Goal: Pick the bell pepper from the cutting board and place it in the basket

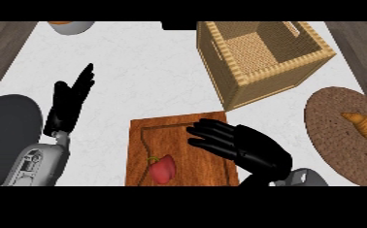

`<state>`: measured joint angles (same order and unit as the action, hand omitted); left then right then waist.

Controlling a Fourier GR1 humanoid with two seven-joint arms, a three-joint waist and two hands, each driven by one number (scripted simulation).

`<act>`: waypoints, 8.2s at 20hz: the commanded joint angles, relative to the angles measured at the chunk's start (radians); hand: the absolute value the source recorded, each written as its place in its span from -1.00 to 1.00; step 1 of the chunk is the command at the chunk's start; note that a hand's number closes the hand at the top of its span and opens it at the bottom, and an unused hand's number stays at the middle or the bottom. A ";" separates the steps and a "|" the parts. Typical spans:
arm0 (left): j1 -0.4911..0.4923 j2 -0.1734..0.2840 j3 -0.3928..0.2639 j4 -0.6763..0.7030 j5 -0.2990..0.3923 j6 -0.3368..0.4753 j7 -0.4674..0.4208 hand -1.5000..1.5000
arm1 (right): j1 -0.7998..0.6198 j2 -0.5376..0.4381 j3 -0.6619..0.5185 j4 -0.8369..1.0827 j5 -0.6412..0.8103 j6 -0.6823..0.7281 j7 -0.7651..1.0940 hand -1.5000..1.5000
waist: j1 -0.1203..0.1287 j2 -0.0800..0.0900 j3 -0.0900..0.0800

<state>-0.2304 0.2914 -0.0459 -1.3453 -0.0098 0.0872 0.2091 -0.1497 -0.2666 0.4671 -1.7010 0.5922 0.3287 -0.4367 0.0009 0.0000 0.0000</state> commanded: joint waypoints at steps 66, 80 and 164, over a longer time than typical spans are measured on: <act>-0.038 -0.117 0.103 -0.027 -0.148 -0.123 0.041 0.00 | -0.573 0.267 0.220 0.813 0.376 -0.324 0.895 1.00 | 0.057 0.004 -0.003; -0.056 -0.137 0.095 -0.009 -0.153 -0.115 0.021 0.00 | -0.820 0.267 0.222 0.506 -0.118 -0.696 1.217 1.00 | 0.062 0.004 0.000; 0.048 -0.110 0.152 -0.067 -0.146 -0.134 0.020 0.00 | -0.781 -0.313 -0.699 0.973 -0.240 -0.620 0.671 -1.00 | -0.015 -0.004 0.000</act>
<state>-0.2069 0.1855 0.1116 -1.4144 -0.1477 -0.0499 0.2481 -1.0177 -0.4949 -0.1718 -0.6863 0.4122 -0.3554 0.2566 -0.0091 -0.0036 0.0000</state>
